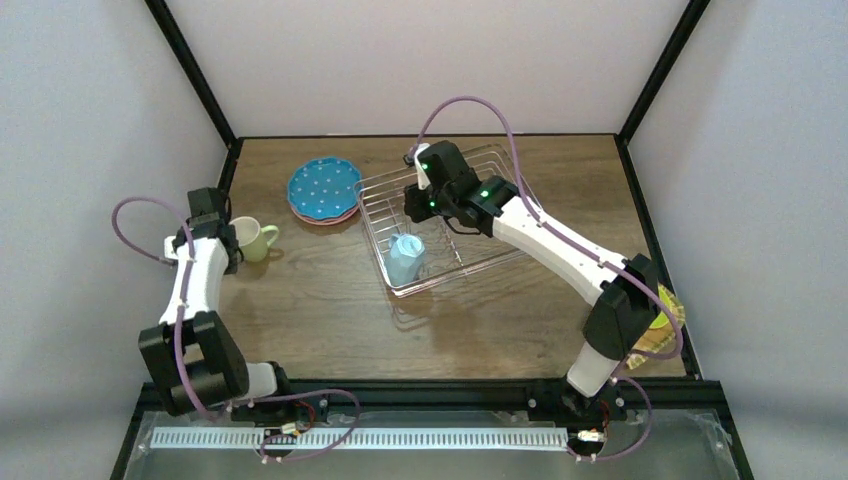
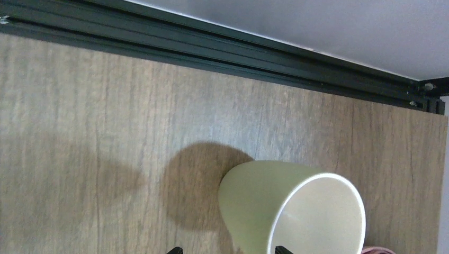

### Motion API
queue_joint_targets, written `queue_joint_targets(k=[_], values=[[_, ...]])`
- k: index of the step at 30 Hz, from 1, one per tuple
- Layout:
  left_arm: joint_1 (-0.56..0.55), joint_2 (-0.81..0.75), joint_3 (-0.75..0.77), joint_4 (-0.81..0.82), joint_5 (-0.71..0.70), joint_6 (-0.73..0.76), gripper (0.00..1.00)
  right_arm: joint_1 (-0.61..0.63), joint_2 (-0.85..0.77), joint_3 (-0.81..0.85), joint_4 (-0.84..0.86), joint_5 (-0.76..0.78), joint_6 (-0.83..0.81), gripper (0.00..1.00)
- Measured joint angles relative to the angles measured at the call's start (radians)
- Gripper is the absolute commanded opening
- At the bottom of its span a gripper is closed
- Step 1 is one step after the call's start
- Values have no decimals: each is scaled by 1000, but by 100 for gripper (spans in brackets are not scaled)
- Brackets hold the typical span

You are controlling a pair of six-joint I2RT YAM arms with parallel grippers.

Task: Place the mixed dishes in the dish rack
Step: Grab the cup from the corner of the board.

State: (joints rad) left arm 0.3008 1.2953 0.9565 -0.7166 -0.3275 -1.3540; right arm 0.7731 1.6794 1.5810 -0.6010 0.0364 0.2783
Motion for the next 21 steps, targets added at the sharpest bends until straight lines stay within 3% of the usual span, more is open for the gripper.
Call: queue_joint_targets(k=[8,21], values=[[48,92,48,78,62,140,100,0,49,29,5,-1,-13,71],[52,177,71,138,143,243,100,0,89,55,10,-7,-13,71]])
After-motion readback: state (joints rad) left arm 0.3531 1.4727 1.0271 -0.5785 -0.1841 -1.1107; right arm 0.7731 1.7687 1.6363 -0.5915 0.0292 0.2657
